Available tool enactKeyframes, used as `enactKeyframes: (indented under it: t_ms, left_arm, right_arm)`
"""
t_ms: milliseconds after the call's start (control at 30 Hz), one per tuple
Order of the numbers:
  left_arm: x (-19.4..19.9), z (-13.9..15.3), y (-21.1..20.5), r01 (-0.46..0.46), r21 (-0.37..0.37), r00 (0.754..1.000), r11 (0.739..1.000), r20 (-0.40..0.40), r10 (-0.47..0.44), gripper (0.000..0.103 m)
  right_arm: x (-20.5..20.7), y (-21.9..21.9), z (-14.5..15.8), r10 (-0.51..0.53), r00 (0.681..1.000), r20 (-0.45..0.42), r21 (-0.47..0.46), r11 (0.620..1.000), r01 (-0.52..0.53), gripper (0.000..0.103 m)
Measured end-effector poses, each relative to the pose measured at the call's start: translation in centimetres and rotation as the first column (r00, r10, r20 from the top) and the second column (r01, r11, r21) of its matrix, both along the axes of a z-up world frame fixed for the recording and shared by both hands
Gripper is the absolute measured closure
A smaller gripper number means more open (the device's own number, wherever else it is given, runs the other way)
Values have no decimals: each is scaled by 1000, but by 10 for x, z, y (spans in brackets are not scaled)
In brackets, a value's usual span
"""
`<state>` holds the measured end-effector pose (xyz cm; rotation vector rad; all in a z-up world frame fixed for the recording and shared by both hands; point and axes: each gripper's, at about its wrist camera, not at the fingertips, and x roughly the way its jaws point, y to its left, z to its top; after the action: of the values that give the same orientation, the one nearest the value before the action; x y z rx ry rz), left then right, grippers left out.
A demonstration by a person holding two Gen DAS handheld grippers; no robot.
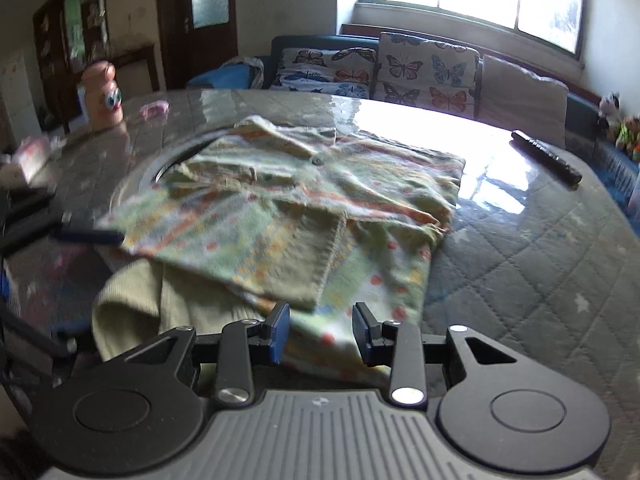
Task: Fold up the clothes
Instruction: 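Lift the hem with both grippers and fold it toward the collar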
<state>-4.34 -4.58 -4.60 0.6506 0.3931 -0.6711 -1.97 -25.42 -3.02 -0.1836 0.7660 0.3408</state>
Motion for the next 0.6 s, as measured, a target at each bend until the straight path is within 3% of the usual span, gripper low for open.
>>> enactKeyframes:
  t_ms: [100, 167, 267, 367, 600]
  left_arm:
    - [4, 1, -6, 20, -25, 1000, 999, 4, -20, 44]
    - [10, 4, -5, 25, -61, 999, 998, -23, -27, 66]
    - [21, 12, -3, -6, -124, 998, 992, -60, -1, 84]
    - [34, 23, 1, -54, -185, 995, 981, -93, 37, 90]
    - [55, 37, 6, -108, -249, 988, 962, -136, 76, 91]
  right_arm:
    - [-13, 0, -2, 36, 999, 11, -51, 998, -35, 62]
    - [-23, 2, -3, 69, 997, 22, -82, 994, -67, 62]
    - [-33, 9, -4, 127, 991, 45, -120, 985, -121, 59]
    - [-35, 20, -5, 176, 982, 73, -135, 977, -165, 59]
    - [-15, 41, -6, 215, 969, 120, -95, 974, -205, 60]
